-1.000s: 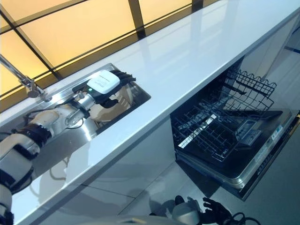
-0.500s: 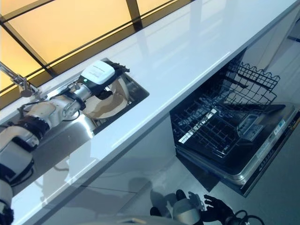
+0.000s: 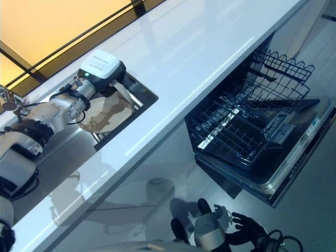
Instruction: Pick up plates and place into dishwasher.
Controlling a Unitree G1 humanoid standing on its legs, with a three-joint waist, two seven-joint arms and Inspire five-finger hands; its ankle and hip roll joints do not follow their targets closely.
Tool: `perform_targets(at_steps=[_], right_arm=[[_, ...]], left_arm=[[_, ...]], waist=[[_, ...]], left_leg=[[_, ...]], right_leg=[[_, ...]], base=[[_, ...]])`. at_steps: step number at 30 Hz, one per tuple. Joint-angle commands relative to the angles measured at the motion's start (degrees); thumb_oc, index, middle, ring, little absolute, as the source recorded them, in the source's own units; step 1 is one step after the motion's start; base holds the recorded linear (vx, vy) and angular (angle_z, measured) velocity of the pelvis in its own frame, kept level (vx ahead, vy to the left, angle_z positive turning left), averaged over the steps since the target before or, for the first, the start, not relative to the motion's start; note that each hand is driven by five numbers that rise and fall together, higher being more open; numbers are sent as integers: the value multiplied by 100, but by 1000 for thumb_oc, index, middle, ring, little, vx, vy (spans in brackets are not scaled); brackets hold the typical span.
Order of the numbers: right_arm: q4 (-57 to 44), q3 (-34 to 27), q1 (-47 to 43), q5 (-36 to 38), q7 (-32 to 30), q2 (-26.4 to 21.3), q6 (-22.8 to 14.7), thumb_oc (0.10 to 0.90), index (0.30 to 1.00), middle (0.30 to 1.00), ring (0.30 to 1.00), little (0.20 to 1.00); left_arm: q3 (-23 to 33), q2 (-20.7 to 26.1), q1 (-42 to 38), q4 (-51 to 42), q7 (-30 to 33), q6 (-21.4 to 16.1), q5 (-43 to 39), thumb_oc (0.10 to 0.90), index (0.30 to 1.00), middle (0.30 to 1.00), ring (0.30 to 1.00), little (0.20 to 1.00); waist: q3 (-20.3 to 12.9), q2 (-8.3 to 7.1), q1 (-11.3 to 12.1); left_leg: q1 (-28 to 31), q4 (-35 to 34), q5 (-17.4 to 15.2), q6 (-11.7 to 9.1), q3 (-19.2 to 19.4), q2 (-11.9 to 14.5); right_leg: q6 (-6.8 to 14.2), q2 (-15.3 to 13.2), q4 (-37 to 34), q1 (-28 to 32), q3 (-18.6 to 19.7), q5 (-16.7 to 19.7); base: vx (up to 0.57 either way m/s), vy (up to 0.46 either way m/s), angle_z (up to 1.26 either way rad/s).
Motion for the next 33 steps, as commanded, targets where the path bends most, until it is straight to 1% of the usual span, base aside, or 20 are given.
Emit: perform_targets(at_steps=[1,6,8,10,11,13,14,16,17,19,20,21,22,24,25,28,30,31,33], right_arm=[[-136,-130,61,78,10,-90,-329,800,900,900,900,900],[-182,-111,89,56,9,-99,-376,800,900,900,900,900],[-189,-85,99,37,-17,-73,-389,800,900,900,900,900],[-186,-75,106,35,-18,-57,-416,800,900,900,900,900],[-205,-76,117,22,-13,-46,-446,800,900,900,900,900],[-282,-63,139,97,13,-11,-498,800,900,900,900,900],[-434,-55,163,189,47,9,-536,800,900,900,900,900],[-556,-47,189,269,68,36,-564,800,900,900,900,900],[-567,-46,193,269,70,36,-574,800,900,900,900,900],[-709,-49,239,279,82,87,-613,800,900,900,900,900],[-958,-15,314,304,51,155,-628,800,900,900,900,900],[-1008,-9,329,306,46,163,-647,800,900,900,900,900],[-1214,2,360,347,-5,195,-575,800,900,900,900,900],[-1388,1,379,402,-35,222,-576,800,900,900,900,900],[-1506,-2,384,447,-40,241,-574,800,900,900,900,900],[-1860,35,389,490,-96,298,-479,800,900,900,900,900],[-2084,63,407,500,-171,354,-508,800,900,900,900,900],[-2121,65,404,498,-180,361,-522,800,900,900,900,900],[-2494,125,408,546,-261,382,-465,800,900,900,900,900]], left_arm=[[213,238,-815,452,289,378,-290,100,300,300,300,200],[362,284,-809,564,854,405,-287,100,300,300,300,200],[448,301,-800,564,1124,350,-281,100,300,300,300,200],[476,312,-798,534,1218,354,-279,100,300,300,300,200],[503,325,-781,522,1367,317,-302,100,300,300,300,200],[662,334,-708,491,1712,269,-401,100,300,300,300,200],[907,326,-612,409,2032,201,-522,100,300,300,300,200],[1118,345,-514,345,2217,110,-706,100,300,300,300,200],[1149,347,-496,335,2221,109,-707,100,300,300,300,200],[1362,379,-374,323,2308,-70,-793,100,300,300,300,200],[1609,393,-225,272,2391,-258,-999,100,300,300,300,200],[1654,395,-200,262,2405,-272,-1087,100,300,300,300,200],[1860,347,-83,208,2445,-337,-1309,100,300,300,300,200],[2087,304,32,189,2505,-425,-1613,100,300,300,300,200],[2241,272,92,161,2477,-467,-1885,100,300,300,300,200],[2612,138,275,77,2401,-502,-2315,100,300,300,300,200],[2859,73,402,52,2252,-561,-2781,100,300,300,300,200],[2898,60,416,54,2221,-554,-2839,100,300,300,300,200],[3124,-13,510,58,2072,-636,-3463,100,300,300,300,200]], waist=[[-148,-91,53],[-161,-109,66],[-185,-122,83],[-200,-129,93],[-214,-138,101],[-249,-174,125],[-301,-213,158],[-345,-239,180],[-351,-240,180],[-406,-277,202],[-484,-333,231],[-498,-342,235],[-544,-365,244],[-591,-390,253],[-619,-410,266],[-666,-450,283],[-707,-475,292],[-713,-480,295],[-749,-510,301]], left_leg=[[12,43,-611,79,208,-219],[-2,43,-601,79,167,-221],[10,43,-611,78,154,-221],[20,43,-614,78,149,-219],[35,43,-615,75,139,-219],[65,43,-624,79,121,-219],[93,43,-637,85,96,-221],[110,43,-645,86,72,-220],[112,43,-647,86,69,-219],[140,43,-662,87,54,-216],[181,43,-670,89,52,-200],[189,43,-670,90,50,-198],[213,43,-680,93,38,-193],[248,43,-692,97,27,-187],[274,43,-699,102,19,-184],[325,43,-721,108,-6,-181],[360,43,-733,111,-20,-178],[366,43,-735,111,-22,-176],[407,43,-746,112,-29,-168]], right_leg=[[397,186,32,143,228,-435],[378,183,31,141,205,-436],[375,184,31,160,197,-448],[375,183,31,174,190,-451],[376,183,31,192,186,-452],[372,182,31,228,170,-459],[361,188,31,260,151,-471],[351,195,31,283,147,-480],[351,195,31,287,146,-482],[347,202,31,322,136,-501],[338,210,31,366,123,-515],[336,212,31,376,120,-517],[328,220,31,401,117,-537],[314,230,31,442,107,-562],[305,234,31,471,100,-576],[286,245,31,532,95,-615],[274,253,31,570,88,-639],[273,254,31,577,87,-644],[262,265,31,621,82,-667]], base=[[0,0,0],[-6,9,2],[0,0,0],[0,0,0],[0,0,0],[-9,-4,3],[-23,-7,7],[-21,-5,6],[-13,-6,6],[-21,-15,7],[-33,-22,5],[-40,-24,8],[-30,-12,7],[-33,-10,5],[-32,-8,4],[-29,-6,5],[-16,-4,2],[0,0,0],[-11,-10,3]])
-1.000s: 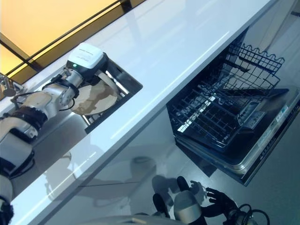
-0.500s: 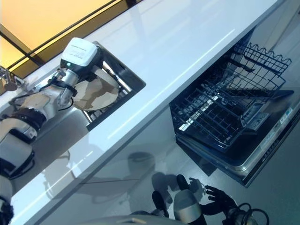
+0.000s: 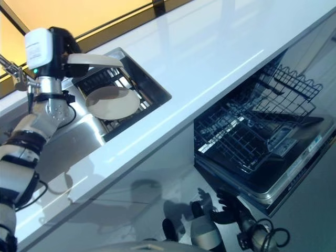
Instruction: Pick up plates and place into dishwasher.
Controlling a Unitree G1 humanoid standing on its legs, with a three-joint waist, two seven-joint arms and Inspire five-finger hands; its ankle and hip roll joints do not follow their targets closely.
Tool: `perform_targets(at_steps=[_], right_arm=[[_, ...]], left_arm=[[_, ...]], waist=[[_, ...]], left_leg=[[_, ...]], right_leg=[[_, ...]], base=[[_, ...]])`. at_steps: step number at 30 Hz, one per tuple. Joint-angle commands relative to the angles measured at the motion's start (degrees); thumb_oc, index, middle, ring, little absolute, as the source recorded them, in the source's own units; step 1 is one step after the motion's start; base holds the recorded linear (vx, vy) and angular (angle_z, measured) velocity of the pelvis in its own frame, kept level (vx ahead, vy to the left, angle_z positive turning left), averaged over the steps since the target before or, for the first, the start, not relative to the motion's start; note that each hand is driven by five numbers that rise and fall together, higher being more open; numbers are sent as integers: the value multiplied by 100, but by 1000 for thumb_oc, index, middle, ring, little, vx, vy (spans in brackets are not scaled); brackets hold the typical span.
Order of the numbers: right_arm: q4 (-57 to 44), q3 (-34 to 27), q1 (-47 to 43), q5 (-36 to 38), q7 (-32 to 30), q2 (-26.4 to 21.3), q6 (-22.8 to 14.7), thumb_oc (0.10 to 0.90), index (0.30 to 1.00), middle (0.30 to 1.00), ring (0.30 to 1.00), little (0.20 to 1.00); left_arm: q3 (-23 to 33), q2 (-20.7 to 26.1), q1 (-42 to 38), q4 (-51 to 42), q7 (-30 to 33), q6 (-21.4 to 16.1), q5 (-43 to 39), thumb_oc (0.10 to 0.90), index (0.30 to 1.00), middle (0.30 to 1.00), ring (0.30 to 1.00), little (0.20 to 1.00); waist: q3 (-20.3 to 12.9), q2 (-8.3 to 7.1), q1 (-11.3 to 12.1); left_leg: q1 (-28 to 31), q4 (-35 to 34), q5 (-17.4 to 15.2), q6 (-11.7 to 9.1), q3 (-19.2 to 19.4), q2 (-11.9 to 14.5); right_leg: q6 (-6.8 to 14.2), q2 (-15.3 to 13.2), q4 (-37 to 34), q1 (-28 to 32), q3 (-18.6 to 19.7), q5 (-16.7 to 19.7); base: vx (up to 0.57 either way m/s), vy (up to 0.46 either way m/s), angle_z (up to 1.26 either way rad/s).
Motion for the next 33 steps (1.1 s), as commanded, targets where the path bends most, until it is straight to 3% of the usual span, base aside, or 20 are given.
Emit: perform_targets(at_steps=[1,4,9,13,16,24,33], right_arm=[[-570,92,214,298,-58,-107,-312,800,900,900,900,900],[-1065,112,234,417,62,-130,-350,800,900,900,900,900],[-2447,42,283,810,783,-253,-330,800,900,900,900,900],[-3200,-234,272,1107,876,-319,-603,800,900,900,900,900],[-3444,-474,266,1118,825,-319,-887,800,900,900,900,900],[-4182,-1451,220,1495,548,-216,-1010,800,900,900,900,900],[-4423,-2243,79,835,-601,-267,-1288,800,900,900,900,900]], left_arm=[[810,114,-443,-126,140,-219,-1048,100,300,300,300,200],[1094,-8,-282,-244,-11,-309,-1689,100,300,300,300,200],[1549,-301,258,-816,-515,-378,-2872,100,300,300,300,200],[1863,-557,614,-1100,-1021,-438,-3680,100,300,300,300,200],[1962,-669,780,-1191,-1147,-558,-3773,100,300,300,300,200],[2158,-911,1067,-1550,-1391,-716,-3658,100,300,300,300,200],[2104,-1334,1218,-2061,-1764,-870,-3659,100,300,300,300,200]], waist=[[-724,162,21],[-747,132,14],[-758,79,30],[-809,9,53],[-833,-16,43],[-932,-31,-24],[-1020,-10,-124]], left_leg=[[137,43,-803,96,228,-160],[177,43,-816,103,215,-152],[229,43,-824,112,200,-139],[243,43,-844,125,193,-134],[253,43,-846,130,213,-127],[293,43,-874,155,332,-118],[356,43,-883,181,498,-112]], right_leg=[[262,292,32,238,271,-669],[248,305,32,277,284,-687],[225,324,32,333,303,-717],[226,341,32,348,312,-750],[229,348,32,353,320,-756],[238,380,32,365,373,-748],[234,412,32,389,467,-703]], base=[[-17,-22,3],[-5,-7,1],[-27,-24,0],[-43,-35,3],[-42,-23,0],[-35,-11,-2],[-35,4,-7]])
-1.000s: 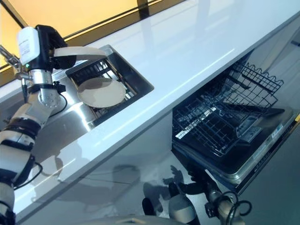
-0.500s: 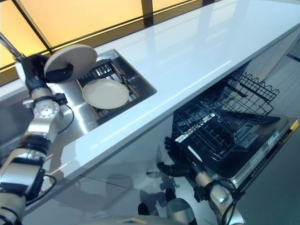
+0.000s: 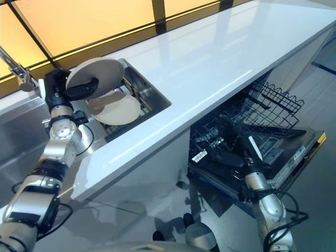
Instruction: Pick up plates and place into dishwasher.
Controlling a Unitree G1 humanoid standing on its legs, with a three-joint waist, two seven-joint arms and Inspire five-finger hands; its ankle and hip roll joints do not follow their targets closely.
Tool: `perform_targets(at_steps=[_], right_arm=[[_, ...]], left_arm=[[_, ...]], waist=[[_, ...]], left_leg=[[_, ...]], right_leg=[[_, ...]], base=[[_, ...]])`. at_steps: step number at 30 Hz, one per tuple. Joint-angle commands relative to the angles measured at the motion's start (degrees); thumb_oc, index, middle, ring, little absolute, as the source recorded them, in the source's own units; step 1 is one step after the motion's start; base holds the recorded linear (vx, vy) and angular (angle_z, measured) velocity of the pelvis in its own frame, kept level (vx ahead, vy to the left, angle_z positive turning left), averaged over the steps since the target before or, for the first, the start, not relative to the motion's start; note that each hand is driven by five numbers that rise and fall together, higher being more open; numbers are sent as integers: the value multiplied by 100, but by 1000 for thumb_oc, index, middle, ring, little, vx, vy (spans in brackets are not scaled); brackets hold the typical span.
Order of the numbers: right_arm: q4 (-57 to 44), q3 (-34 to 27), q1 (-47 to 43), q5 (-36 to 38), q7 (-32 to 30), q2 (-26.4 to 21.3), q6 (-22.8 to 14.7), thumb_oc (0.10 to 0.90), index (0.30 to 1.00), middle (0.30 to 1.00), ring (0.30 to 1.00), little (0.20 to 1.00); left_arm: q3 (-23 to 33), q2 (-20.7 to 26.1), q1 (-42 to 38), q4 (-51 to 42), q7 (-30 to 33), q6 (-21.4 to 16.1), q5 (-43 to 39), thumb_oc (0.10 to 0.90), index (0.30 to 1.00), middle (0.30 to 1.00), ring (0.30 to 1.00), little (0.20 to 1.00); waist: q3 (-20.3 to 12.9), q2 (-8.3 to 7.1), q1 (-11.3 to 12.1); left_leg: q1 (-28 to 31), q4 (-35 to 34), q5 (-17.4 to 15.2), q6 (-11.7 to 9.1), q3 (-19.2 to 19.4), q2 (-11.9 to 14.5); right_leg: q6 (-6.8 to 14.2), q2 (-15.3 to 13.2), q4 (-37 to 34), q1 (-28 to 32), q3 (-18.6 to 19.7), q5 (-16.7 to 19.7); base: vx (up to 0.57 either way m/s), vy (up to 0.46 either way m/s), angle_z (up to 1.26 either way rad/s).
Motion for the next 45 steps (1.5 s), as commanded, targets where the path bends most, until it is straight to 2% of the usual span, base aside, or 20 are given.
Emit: perform_targets(at_steps=[1,7,13,16,25,32,45], right_arm=[[-739,-620,-273,-115,-599,-308,-918,800,900,900,900,900],[-1194,-755,-546,-122,-666,-395,-1179,800,900,900,900,900],[-1618,-655,-1108,-3,-706,-436,-1457,800,900,900,900,900],[-1761,-608,-1338,74,-643,-466,-1471,800,900,900,900,900],[-1933,-385,-2072,213,-421,-635,-1145,800,900,900,900,900],[-1528,11,-2516,373,-74,-634,-524,800,900,900,900,900],[-927,671,-3050,-99,294,-711,205,800,900,900,900,900]], left_arm=[[205,63,-439,-772,-153,-802,64,100,300,300,300,200],[2,-260,-323,-1160,-330,-796,166,100,300,300,300,200],[-408,-705,-166,-1551,-493,-754,466,100,300,300,300,200],[-549,-814,-149,-1634,-635,-751,439,100,300,300,300,200],[-993,-906,-194,-1960,-951,-634,619,100,300,300,300,200],[-1279,-1033,-246,-2121,-1160,-647,824,100,300,300,300,200],[-1488,-1002,-587,-2433,-1370,-618,921,100,300,300,300,200]], waist=[[-771,268,-80],[-776,275,-49],[-828,270,91],[-847,255,156],[-902,214,328],[-952,149,481],[-965,46,632]], left_leg=[[193,42,-894,200,358,-132],[221,42,-905,227,360,-139],[219,42,-911,239,326,-151],[219,42,-913,242,313,-152],[193,42,-893,226,233,-159],[173,42,-869,205,126,-164],[149,42,-837,178,-41,-170]], right_leg=[[231,382,33,284,317,-697],[211,395,33,305,358,-679],[198,392,33,315,325,-663],[195,386,33,320,287,-657],[182,363,33,324,150,-651],[168,336,33,339,14,-644],[148,313,33,365,-148,-647]], base=[[-33,14,-9],[-21,12,-6],[-7,6,-5],[0,0,0],[-2,-1,1],[-11,-14,7],[-10,-16,7]])
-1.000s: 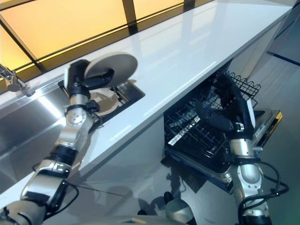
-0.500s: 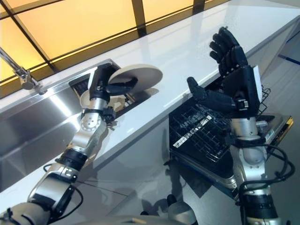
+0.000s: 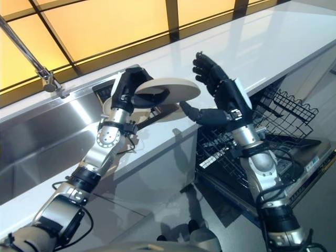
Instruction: Pick up plates and place into dishwasher.
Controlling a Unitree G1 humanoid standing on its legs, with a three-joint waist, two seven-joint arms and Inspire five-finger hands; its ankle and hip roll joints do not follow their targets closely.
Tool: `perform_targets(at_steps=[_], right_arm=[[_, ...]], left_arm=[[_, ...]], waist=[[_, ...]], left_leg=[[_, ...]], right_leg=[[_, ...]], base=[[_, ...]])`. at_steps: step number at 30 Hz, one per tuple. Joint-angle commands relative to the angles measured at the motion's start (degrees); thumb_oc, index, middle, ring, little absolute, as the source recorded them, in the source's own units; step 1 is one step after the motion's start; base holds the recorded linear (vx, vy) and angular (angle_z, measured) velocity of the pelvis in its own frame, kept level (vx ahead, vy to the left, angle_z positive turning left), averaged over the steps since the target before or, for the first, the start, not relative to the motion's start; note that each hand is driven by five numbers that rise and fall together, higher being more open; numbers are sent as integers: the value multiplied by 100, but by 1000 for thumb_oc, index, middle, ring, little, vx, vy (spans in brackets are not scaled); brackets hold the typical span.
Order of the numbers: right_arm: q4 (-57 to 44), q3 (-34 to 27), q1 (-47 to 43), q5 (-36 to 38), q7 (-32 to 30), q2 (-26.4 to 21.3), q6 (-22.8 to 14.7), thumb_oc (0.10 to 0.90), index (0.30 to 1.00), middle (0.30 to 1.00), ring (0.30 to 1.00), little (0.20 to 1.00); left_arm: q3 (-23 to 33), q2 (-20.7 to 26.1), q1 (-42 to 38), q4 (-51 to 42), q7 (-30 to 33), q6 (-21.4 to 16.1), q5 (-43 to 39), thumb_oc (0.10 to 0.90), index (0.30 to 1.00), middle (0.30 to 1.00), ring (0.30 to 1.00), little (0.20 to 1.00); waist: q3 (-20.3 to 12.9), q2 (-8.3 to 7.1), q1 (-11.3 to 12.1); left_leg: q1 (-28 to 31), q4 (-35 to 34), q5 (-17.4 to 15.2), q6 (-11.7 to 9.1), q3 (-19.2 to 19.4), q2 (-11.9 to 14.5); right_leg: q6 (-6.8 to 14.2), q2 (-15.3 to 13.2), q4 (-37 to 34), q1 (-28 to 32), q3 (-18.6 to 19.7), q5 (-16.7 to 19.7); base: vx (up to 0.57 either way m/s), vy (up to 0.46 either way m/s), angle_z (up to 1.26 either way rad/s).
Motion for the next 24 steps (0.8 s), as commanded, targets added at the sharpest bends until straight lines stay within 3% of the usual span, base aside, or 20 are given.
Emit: perform_targets(at_steps=[1,13,14,15,16,24], right_arm=[[244,-85,-758,-124,42,-107,-280,800,900,900,900,900],[303,27,-1007,-194,-143,0,-419,800,900,900,900,900],[285,2,-1038,-192,-179,20,-472,630,754,754,754,730],[287,-9,-1064,-186,-215,34,-505,149,342,342,342,249],[293,-30,-1091,-176,-227,53,-538,100,300,300,300,200],[328,-67,-1184,-102,-273,86,-604,100,300,300,300,200]], left_arm=[[-190,151,-928,-547,-26,-587,129,100,300,300,300,200],[-262,134,-1013,-694,-152,-339,57,100,300,300,300,200],[-260,119,-988,-670,-149,-337,73,100,300,300,300,200],[-260,108,-980,-624,-157,-359,74,100,300,300,300,200],[-255,97,-969,-578,-168,-367,71,100,300,300,300,200],[-236,47,-930,-367,-199,-341,57,100,300,300,300,200]], waist=[[-809,-160,153],[-791,-155,211],[-794,-154,214],[-795,-154,219],[-800,-155,222],[-809,-157,239]], left_leg=[[109,41,-871,232,122,-220],[117,41,-878,241,27,-234],[114,41,-878,241,27,-234],[115,41,-877,240,28,-232],[116,41,-877,238,29,-232],[108,41,-872,242,45,-225]], right_leg=[[170,280,33,270,3,-658],[159,289,33,294,-30,-671],[159,291,33,293,-26,-671],[157,292,33,294,-26,-669],[157,294,33,296,-23,-670],[158,290,33,284,-47,-672]], base=[[0,0,0],[-2,-2,1],[0,0,0],[0,0,0],[0,0,0],[0,0,0]])
